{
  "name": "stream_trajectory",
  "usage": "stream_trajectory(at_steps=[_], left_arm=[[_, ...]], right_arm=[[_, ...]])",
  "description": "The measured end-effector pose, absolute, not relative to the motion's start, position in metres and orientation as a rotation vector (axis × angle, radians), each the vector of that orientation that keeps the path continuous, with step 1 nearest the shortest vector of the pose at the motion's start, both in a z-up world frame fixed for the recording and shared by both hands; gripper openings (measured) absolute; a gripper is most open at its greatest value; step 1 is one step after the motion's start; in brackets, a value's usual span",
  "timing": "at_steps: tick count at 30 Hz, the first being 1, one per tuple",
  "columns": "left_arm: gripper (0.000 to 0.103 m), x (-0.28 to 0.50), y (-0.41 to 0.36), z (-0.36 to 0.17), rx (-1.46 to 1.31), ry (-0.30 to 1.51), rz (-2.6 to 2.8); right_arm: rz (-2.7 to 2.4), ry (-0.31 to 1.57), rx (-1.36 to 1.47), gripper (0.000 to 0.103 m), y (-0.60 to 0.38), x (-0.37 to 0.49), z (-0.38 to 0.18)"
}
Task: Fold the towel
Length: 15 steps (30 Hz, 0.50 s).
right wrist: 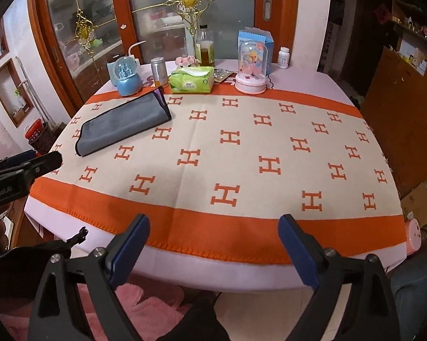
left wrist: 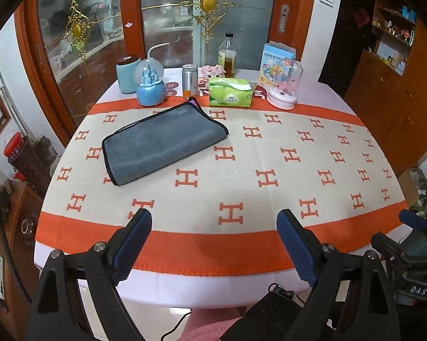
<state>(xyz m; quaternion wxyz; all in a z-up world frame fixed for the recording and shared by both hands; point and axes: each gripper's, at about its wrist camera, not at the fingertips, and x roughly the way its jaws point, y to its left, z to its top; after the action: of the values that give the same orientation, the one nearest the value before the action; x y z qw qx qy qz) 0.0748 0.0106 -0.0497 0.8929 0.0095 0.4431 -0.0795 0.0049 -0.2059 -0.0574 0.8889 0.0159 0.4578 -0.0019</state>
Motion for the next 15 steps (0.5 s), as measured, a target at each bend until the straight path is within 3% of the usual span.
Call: stream_trajectory(at_steps=[12, 15], left_arm=[[0.089, 0.067, 0.006, -0.036, 0.023, 0.856, -0.13], [0.099, 0.066, 0.005, -0.04, 0.029, 0.87, -0.115]], right_arm=[[-0.027, 0.952, 0.116, 0.099, -0.192, 0.006, -0.047], [-0.031, 0.934, 0.106, 0.103, -0.188, 0.002, -0.045]])
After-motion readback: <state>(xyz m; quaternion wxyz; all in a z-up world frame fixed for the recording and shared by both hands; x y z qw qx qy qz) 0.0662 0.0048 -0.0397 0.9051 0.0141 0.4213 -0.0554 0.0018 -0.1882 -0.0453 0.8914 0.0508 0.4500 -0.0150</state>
